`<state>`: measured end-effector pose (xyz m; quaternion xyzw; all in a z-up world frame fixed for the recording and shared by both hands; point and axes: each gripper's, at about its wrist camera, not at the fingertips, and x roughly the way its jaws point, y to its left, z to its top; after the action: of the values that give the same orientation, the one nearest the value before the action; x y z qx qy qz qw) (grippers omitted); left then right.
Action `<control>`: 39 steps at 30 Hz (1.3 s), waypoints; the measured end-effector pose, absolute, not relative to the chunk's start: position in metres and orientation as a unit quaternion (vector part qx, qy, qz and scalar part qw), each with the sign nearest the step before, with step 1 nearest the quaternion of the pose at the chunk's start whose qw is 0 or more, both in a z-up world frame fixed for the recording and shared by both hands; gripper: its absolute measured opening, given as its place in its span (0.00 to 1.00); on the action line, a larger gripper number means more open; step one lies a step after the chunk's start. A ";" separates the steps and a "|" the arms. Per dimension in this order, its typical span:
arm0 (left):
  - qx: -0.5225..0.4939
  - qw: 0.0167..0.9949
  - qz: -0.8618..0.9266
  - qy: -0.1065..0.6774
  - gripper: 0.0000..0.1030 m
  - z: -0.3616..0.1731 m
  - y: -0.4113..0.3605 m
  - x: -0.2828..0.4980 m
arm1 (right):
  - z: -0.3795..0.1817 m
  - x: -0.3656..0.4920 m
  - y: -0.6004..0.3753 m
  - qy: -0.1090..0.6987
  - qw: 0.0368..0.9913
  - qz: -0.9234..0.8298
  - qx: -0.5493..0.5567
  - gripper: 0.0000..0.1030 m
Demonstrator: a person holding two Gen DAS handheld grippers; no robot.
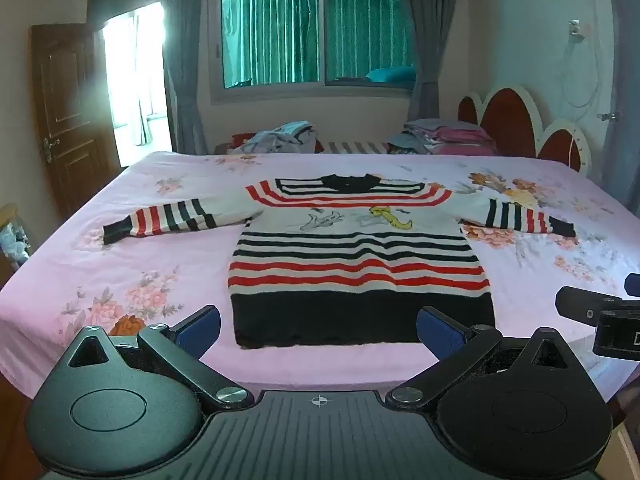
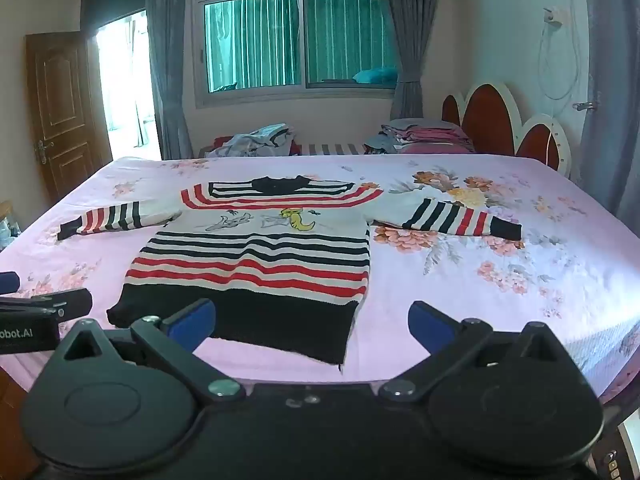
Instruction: Fold small clothes
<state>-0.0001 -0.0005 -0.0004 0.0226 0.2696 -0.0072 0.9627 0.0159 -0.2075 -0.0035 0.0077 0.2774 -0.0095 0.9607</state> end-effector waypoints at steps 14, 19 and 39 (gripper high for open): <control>0.017 0.961 0.000 0.276 1.00 -0.005 0.003 -0.001 | -0.005 0.014 -0.207 0.273 0.962 -0.007 0.004 1.00; 0.016 0.961 0.004 0.275 1.00 -0.005 0.006 -0.002 | -0.006 0.016 -0.205 0.273 0.962 -0.004 0.000 1.00; 0.016 0.962 0.009 0.274 1.00 -0.006 0.005 -0.002 | -0.005 0.017 -0.204 0.273 0.962 -0.001 -0.002 1.00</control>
<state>-0.0020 0.0048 -0.0061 0.0157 0.2742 0.0088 0.9615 0.0172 -0.2044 -0.0054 -0.0016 0.2729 -0.0008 0.9620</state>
